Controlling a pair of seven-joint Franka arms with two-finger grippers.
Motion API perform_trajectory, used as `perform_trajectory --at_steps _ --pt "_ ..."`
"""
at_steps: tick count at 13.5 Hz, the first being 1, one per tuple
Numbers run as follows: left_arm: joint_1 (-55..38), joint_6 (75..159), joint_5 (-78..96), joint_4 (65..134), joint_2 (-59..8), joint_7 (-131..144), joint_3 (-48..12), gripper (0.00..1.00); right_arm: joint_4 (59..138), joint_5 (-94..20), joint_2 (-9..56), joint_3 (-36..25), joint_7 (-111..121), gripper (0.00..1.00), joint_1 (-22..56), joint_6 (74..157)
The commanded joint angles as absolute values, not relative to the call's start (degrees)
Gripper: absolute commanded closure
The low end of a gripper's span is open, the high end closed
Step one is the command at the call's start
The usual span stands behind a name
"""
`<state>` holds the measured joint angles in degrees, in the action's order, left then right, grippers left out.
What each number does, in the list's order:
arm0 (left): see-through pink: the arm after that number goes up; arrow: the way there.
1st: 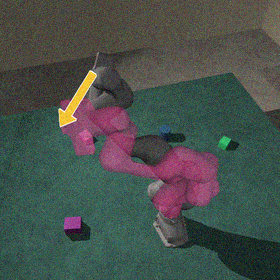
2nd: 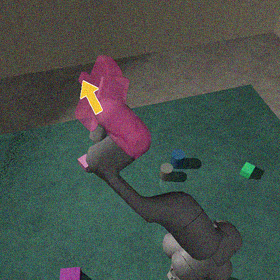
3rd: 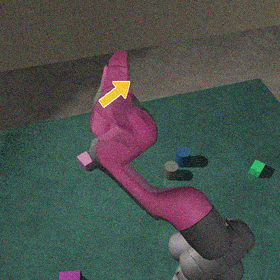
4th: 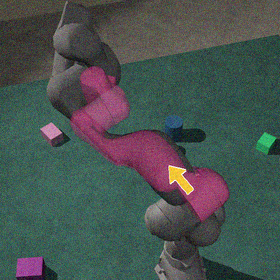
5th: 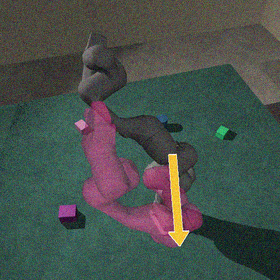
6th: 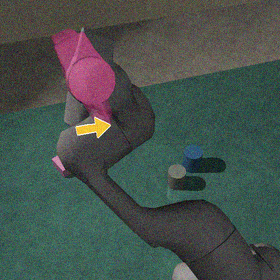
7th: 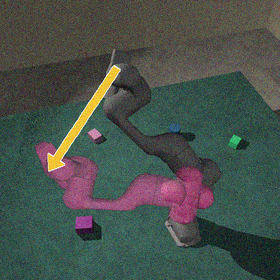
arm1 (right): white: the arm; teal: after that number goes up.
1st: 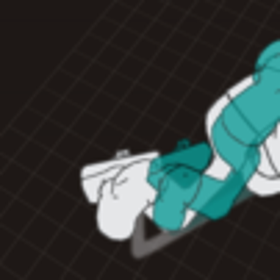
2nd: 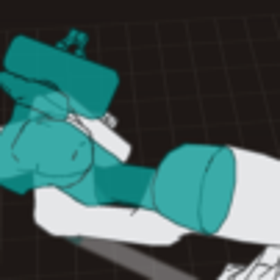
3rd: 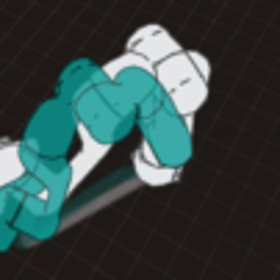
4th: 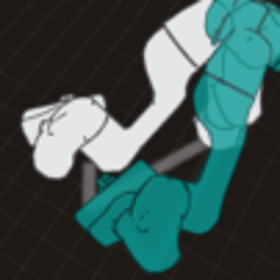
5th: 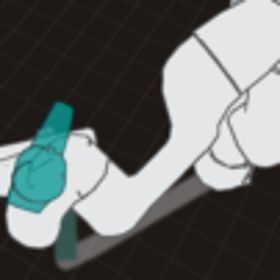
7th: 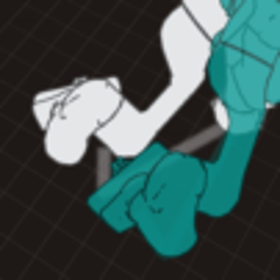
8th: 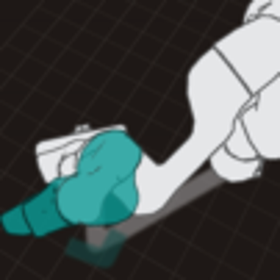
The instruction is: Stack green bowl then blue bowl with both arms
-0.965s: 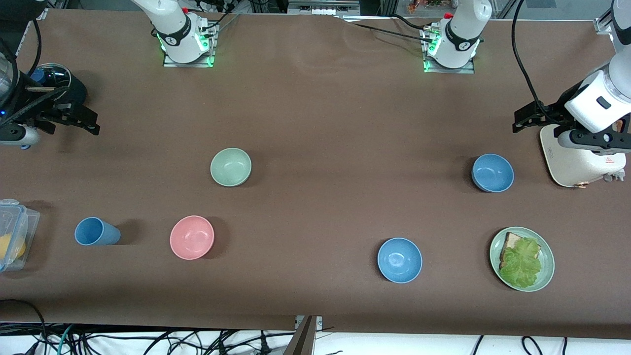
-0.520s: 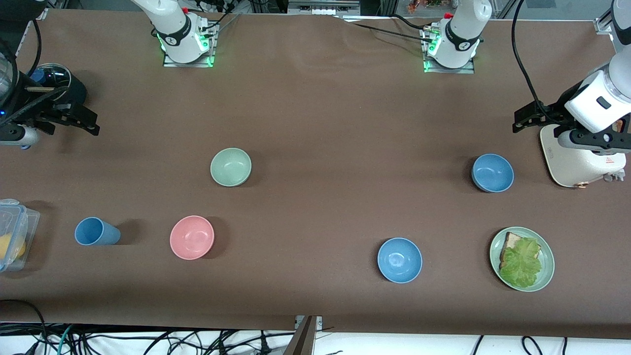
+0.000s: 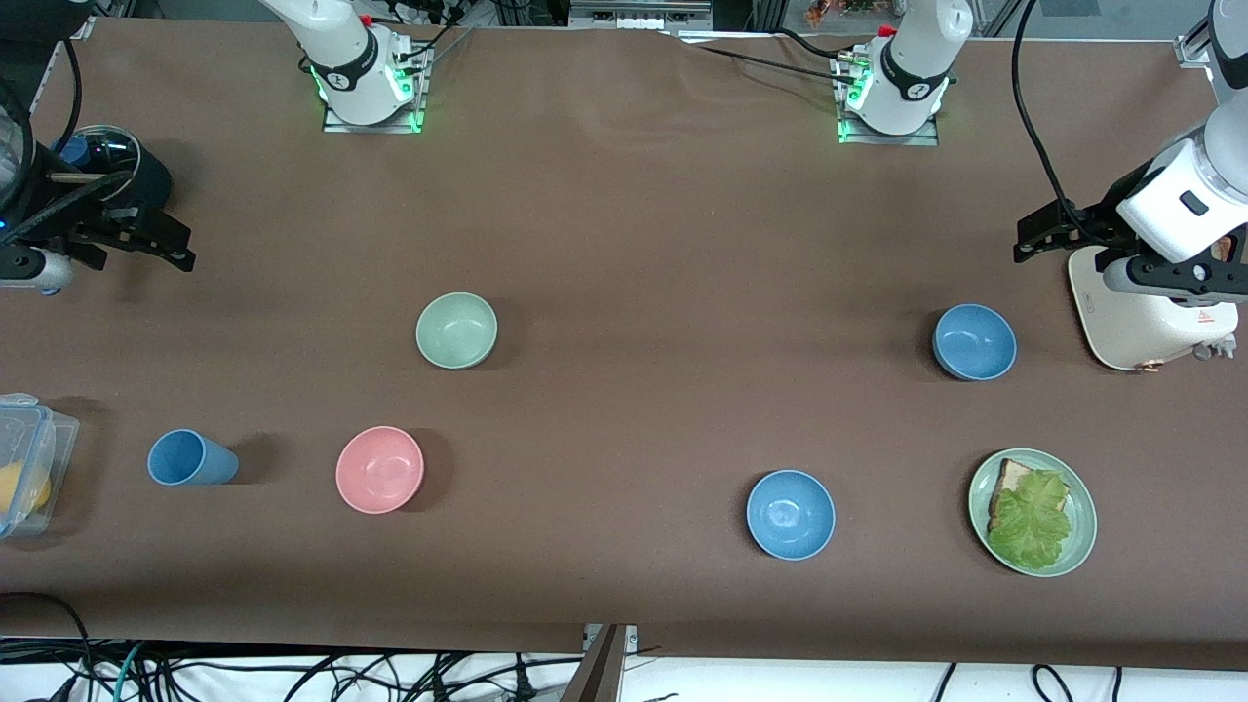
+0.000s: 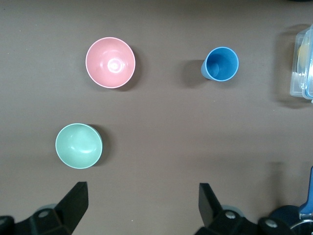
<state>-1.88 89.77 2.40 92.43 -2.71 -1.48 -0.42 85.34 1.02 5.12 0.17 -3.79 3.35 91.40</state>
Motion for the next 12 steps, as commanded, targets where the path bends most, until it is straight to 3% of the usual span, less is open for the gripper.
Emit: perform_trajectory --at_steps 1,12 --pt "-1.9 88.6 1.1 90.6 -3.4 -1.3 -0.5 0.00 85.7 0.8 4.4 0.2 -2.9 0.00 3.3 91.8" --pt "-2.0 85.9 1.0 88.3 -4.6 -1.7 -0.8 0.00 85.9 0.3 4.5 0.1 -2.7 0.00 3.3 90.3"
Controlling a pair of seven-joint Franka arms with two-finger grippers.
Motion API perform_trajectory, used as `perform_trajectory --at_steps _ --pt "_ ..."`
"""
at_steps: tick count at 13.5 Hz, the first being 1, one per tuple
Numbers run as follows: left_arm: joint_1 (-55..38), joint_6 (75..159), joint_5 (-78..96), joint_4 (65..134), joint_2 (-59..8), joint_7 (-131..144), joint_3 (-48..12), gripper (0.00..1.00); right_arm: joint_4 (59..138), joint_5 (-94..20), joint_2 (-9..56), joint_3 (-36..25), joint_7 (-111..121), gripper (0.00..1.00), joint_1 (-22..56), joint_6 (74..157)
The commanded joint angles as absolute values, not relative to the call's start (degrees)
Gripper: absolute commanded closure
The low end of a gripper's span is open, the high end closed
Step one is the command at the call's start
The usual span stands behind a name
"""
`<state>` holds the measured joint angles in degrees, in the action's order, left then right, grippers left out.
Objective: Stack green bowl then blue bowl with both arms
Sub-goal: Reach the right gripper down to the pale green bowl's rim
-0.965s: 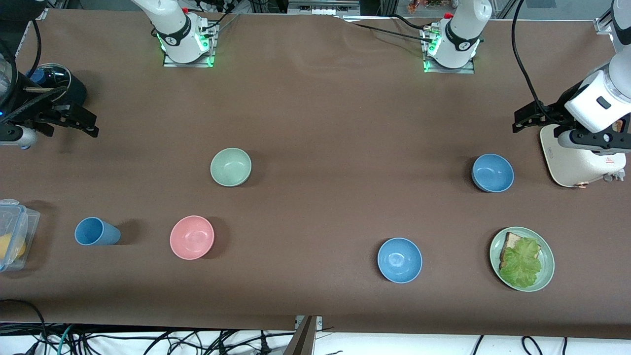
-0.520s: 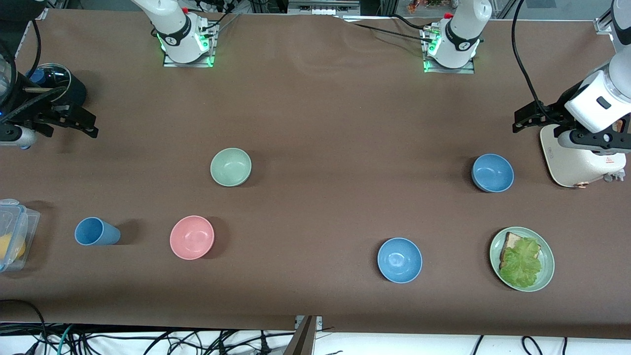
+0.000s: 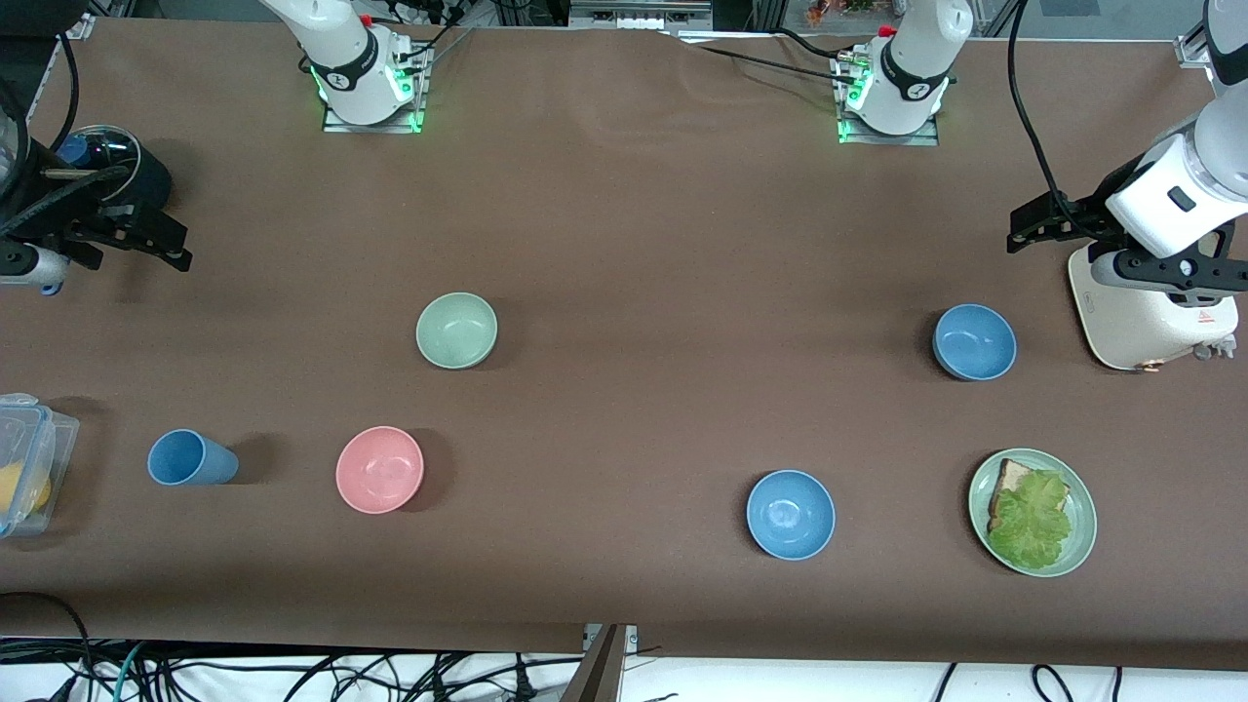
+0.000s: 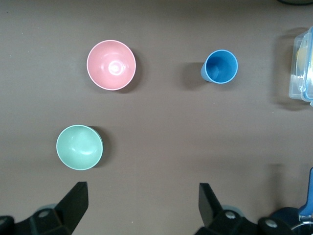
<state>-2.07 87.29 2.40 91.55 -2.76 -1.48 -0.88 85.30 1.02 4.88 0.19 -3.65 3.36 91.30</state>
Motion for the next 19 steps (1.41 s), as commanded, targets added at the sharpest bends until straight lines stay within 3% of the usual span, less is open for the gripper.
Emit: perform_trajectory --at_steps 1,6,9,16,19 --pt "-2.0 85.9 1.0 87.8 -4.8 -1.8 -0.7 0.00 86.6 0.1 4.7 0.3 -2.7 0.00 3.3 88.5" --pt "-1.9 85.9 1.0 87.8 -4.8 -1.8 -0.6 0.00 96.2 -4.0 4.7 3.2 -3.8 0.00 3.5 95.8" --pt "-1.9 85.9 1.0 87.8 -4.8 -1.9 -0.5 0.00 108.1 -4.0 4.8 5.4 -5.7 0.01 3.5 109.4" --pt "-1.9 85.9 1.0 87.3 -4.9 -1.8 -0.4 0.00 123.0 -3.8 13.9 7.8 -18.3 0.01 11.5 137.6" --pt "-1.8 85.8 1.0 87.2 -5.3 -1.8 -0.5 0.00 124.4 -3.3 16.7 7.8 -18.7 0.01 12.3 140.8"
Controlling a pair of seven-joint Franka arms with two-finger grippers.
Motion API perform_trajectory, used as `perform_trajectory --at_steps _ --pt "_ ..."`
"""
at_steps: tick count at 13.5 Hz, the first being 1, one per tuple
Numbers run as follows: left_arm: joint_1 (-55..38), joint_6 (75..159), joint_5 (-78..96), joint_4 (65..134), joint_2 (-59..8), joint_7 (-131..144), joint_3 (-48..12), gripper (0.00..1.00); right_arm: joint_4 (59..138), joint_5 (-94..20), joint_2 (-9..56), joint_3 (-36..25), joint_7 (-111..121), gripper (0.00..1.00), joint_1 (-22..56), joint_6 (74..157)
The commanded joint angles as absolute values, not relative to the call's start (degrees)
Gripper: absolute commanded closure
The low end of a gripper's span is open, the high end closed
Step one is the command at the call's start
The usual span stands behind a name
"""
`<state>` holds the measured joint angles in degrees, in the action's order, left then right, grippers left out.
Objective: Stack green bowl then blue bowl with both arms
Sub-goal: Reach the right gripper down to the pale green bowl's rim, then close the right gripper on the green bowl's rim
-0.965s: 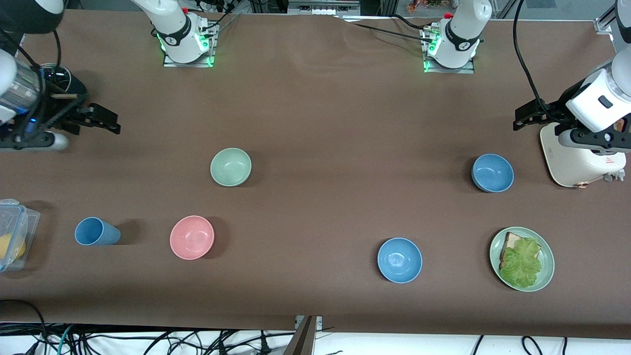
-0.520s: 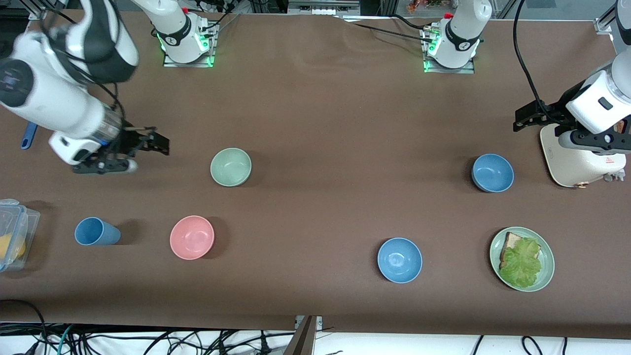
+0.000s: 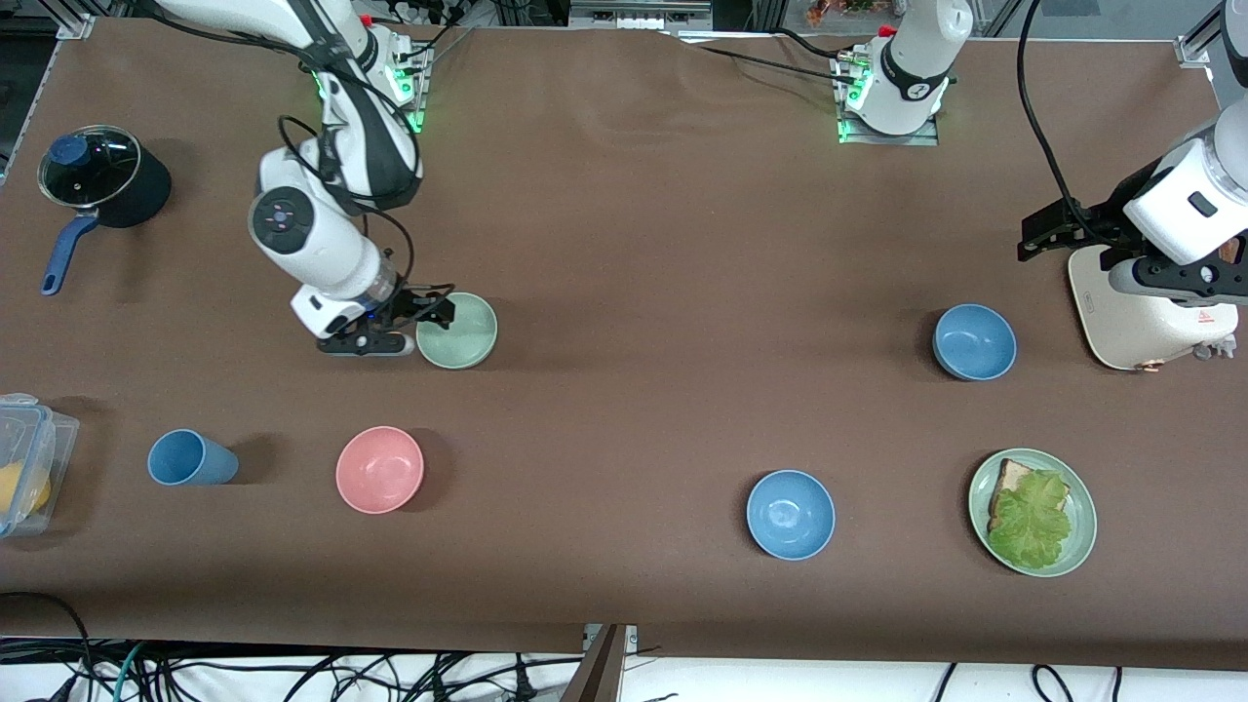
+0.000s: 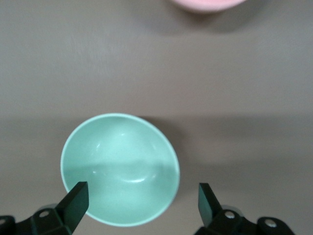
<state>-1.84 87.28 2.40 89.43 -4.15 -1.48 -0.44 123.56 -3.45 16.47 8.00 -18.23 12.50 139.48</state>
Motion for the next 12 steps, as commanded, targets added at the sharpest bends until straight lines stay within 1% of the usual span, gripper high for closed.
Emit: perform_trajectory --at_steps 1,4,6,7,8,9,10,12 --pt "-1.8 85.8 1.0 87.1 -5.4 -1.8 -0.5 0.00 124.5 -2.9 17.1 7.7 -18.4 0.01 12.3 141.3" --pt "-1.8 85.7 1.0 87.1 -5.4 -1.8 -0.5 0.00 124.5 -2.7 18.7 7.1 -17.9 0.02 11.8 142.0" --pt "-1.8 85.7 1.1 87.1 -5.4 -1.8 -0.5 0.00 124.6 -2.8 20.3 6.9 -18.3 0.09 11.8 143.7" --pt "-1.8 85.7 1.1 87.1 -5.4 -1.8 -0.5 0.00 125.4 -2.8 20.9 6.9 -18.6 0.14 11.9 145.1" --pt "-1.8 85.7 1.0 87.1 -5.4 -1.8 -0.5 0.00 126.3 -2.8 21.2 6.9 -18.6 0.22 11.8 146.8" --pt "-1.8 85.7 1.1 87.1 -5.5 -1.9 -0.5 0.00 126.5 -2.8 21.4 6.9 -18.7 0.36 11.9 147.1" --pt "-1.8 85.7 1.0 87.1 -5.5 -1.9 -0.5 0.00 126.4 -2.8 21.3 6.9 -18.8 0.53 11.8 147.0" --pt "-1.8 85.7 1.0 87.1 -5.5 -1.9 -0.5 0.00 126.0 -2.9 21.0 7.0 -19.4 0.92 11.9 146.6"
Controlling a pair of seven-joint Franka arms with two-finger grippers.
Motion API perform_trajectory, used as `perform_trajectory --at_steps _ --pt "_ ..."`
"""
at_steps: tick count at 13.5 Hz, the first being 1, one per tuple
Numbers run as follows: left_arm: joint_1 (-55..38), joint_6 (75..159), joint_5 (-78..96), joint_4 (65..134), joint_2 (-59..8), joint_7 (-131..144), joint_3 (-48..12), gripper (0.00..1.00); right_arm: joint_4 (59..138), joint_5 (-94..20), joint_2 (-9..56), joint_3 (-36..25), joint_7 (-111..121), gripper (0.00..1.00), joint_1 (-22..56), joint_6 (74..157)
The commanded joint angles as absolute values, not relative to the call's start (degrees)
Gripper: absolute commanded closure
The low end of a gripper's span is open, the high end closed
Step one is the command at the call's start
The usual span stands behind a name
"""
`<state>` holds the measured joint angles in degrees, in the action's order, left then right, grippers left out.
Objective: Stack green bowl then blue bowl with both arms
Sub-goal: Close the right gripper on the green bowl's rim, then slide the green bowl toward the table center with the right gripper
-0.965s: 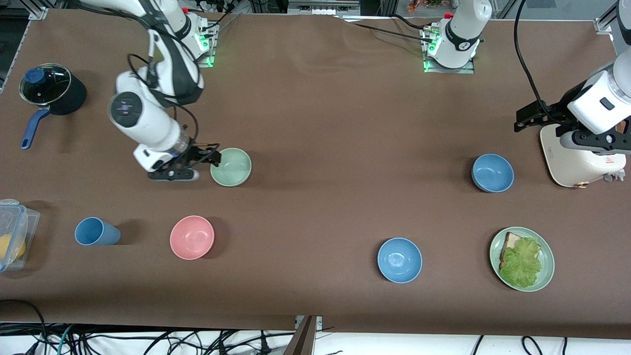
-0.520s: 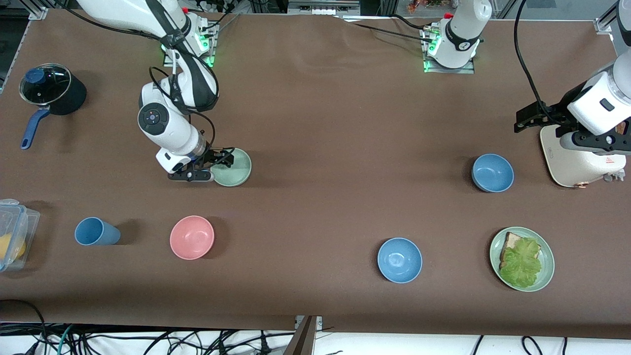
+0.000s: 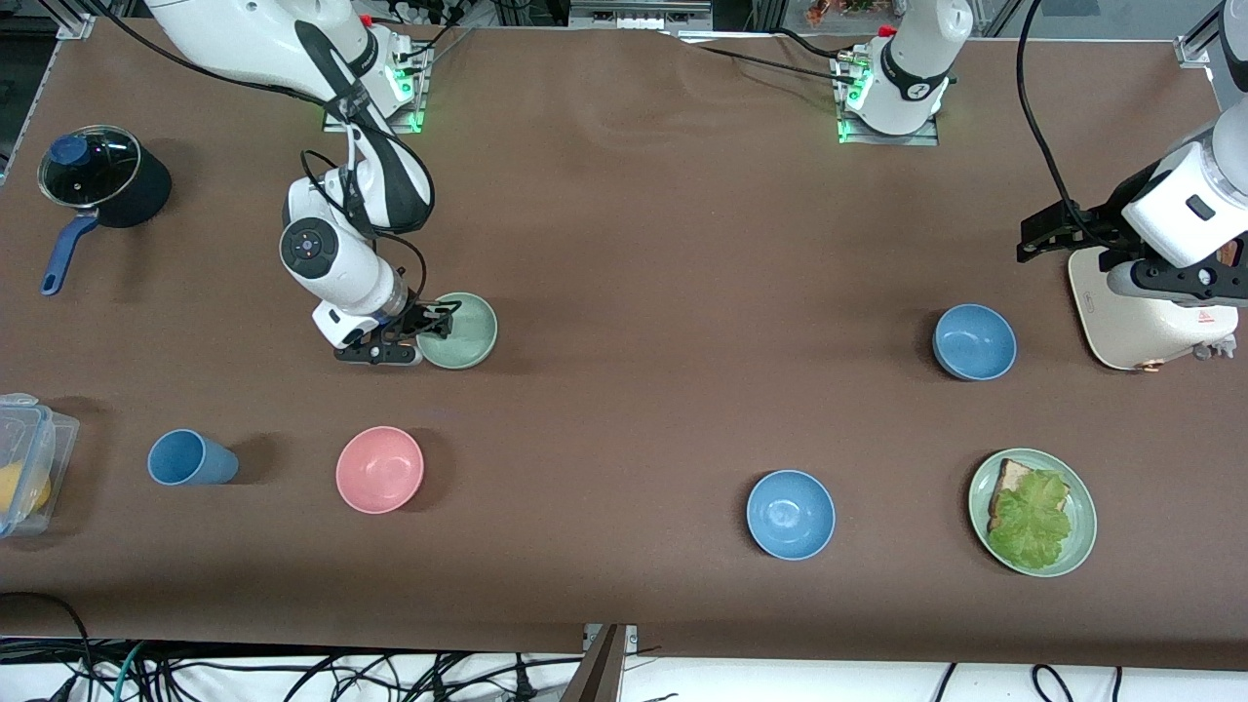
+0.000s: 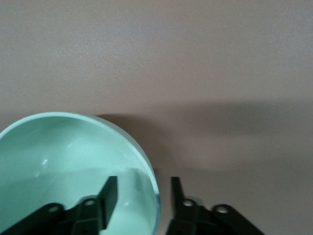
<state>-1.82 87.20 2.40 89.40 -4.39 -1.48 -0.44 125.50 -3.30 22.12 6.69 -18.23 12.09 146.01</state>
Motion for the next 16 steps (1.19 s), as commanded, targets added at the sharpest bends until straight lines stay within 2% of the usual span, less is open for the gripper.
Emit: perform_trajectory --at_steps 1,4,8,14,16 --pt "-1.8 85.7 1.0 87.1 -5.5 -1.9 -0.5 0.00 125.9 -3.1 20.7 7.1 -19.4 1.00 12.0 146.6" --pt "-1.8 85.7 1.0 87.1 -5.5 -1.9 -0.5 0.00 124.4 -3.1 20.2 8.1 -20.2 1.00 12.6 145.7" --pt "-1.7 85.7 1.0 87.1 -5.5 -1.9 -0.5 0.00 115.1 -3.0 20.2 13.1 -27.2 1.00 14.8 138.9" --pt "-1.7 85.7 1.1 87.1 -5.5 -2.0 -0.4 0.00 96.8 4.7 36.0 12.8 -50.1 1.00 28.9 138.9" --pt "-1.7 85.7 1.0 87.1 -5.5 -1.9 -0.4 0.00 94.1 7.3 39.5 12.6 -53.5 1.00 31.2 138.9"
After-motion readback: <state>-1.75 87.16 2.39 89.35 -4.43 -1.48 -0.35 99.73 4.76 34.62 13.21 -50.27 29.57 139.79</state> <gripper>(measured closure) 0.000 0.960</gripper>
